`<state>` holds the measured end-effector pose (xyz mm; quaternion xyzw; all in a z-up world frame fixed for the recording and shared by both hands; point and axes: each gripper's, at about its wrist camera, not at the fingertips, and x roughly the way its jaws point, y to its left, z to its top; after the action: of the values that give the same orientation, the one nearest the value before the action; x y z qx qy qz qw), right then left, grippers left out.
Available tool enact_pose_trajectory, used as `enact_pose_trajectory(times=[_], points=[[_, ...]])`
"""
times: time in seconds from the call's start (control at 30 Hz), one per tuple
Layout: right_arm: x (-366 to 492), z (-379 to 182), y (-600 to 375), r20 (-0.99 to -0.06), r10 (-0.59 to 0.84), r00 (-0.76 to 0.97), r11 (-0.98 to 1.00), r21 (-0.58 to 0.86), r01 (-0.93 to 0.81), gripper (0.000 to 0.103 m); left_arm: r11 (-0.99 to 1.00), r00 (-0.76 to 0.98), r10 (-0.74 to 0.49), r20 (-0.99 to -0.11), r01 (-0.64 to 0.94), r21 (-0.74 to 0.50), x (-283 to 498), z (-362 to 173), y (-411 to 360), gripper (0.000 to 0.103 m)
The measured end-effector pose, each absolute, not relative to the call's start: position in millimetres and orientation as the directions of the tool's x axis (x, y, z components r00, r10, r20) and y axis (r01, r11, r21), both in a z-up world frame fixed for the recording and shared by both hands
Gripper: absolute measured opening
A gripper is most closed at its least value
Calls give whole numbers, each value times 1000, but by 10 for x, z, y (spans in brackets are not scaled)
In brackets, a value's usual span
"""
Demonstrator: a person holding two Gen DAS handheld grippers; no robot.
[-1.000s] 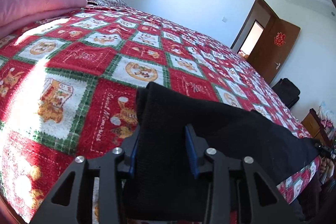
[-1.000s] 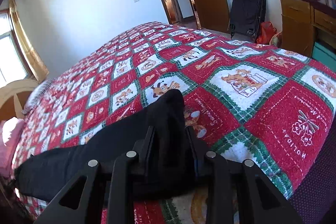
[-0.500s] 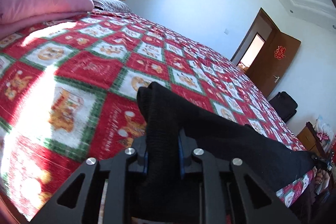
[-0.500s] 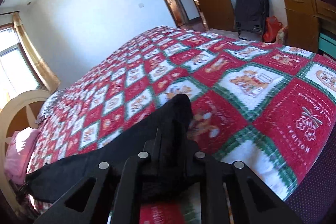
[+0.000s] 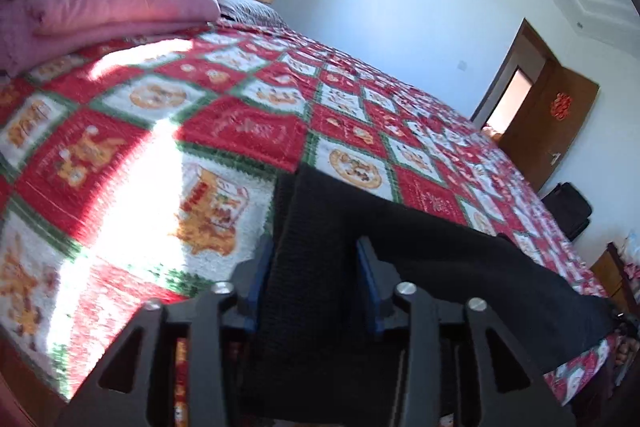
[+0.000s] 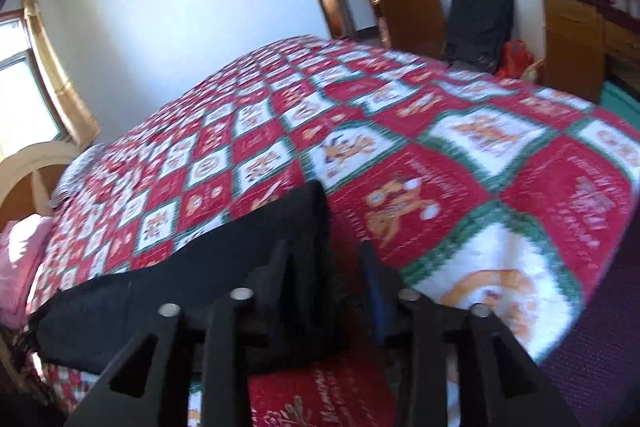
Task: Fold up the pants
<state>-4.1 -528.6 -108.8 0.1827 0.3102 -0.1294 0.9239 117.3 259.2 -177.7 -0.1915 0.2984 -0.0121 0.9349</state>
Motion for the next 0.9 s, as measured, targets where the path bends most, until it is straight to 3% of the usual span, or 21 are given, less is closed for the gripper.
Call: enact_pose_trajectory(times=[0.03, 0.1, 0.2, 0.37, 0.47, 0.57, 0.63, 0.73, 0.9], points=[[-88, -1023, -5249, -609, -187, 771, 897, 214, 386, 47, 937, 830, -92, -550, -115, -330, 1139, -1722, 2583, 59], [-180, -858, -5076, -557, -260, 788, 908, 136, 396, 47, 949, 860, -37, -509, -130, -287, 1060, -1570, 2556, 63], [-222, -704, -4745, -504, -215, 837, 947, 103, 305, 48, 967, 888, 20, -460, -135, -218, 973, -1354, 2411, 77], [10, -911, -3903, -566, 54, 823, 998, 54, -28, 50, 985, 899, -50, -434, -29, -172, 952, -1229, 1948, 80], [108, -1209, -3605, -671, 81, 737, 994, -3, -112, 50, 989, 868, -113, -484, 52, -139, 1029, -1401, 1603, 80], [189, -1557, -3661, -790, 104, 604, 993, 47, -109, 50, 994, 825, -110, -554, 76, -84, 1091, -1681, 1402, 80], [109, -1534, -3704, -787, 130, 604, 990, 70, -121, 50, 993, 796, -113, -595, 79, -84, 1109, -1857, 1377, 80], [59, -1508, -3662, -799, 114, 590, 990, 43, -133, 50, 994, 805, -109, -584, 102, -45, 1028, -1845, 1324, 83], [39, -1294, -3546, -727, 70, 683, 996, 17, -85, 50, 990, 808, -143, -571, 110, -93, 971, -1697, 1264, 83]])
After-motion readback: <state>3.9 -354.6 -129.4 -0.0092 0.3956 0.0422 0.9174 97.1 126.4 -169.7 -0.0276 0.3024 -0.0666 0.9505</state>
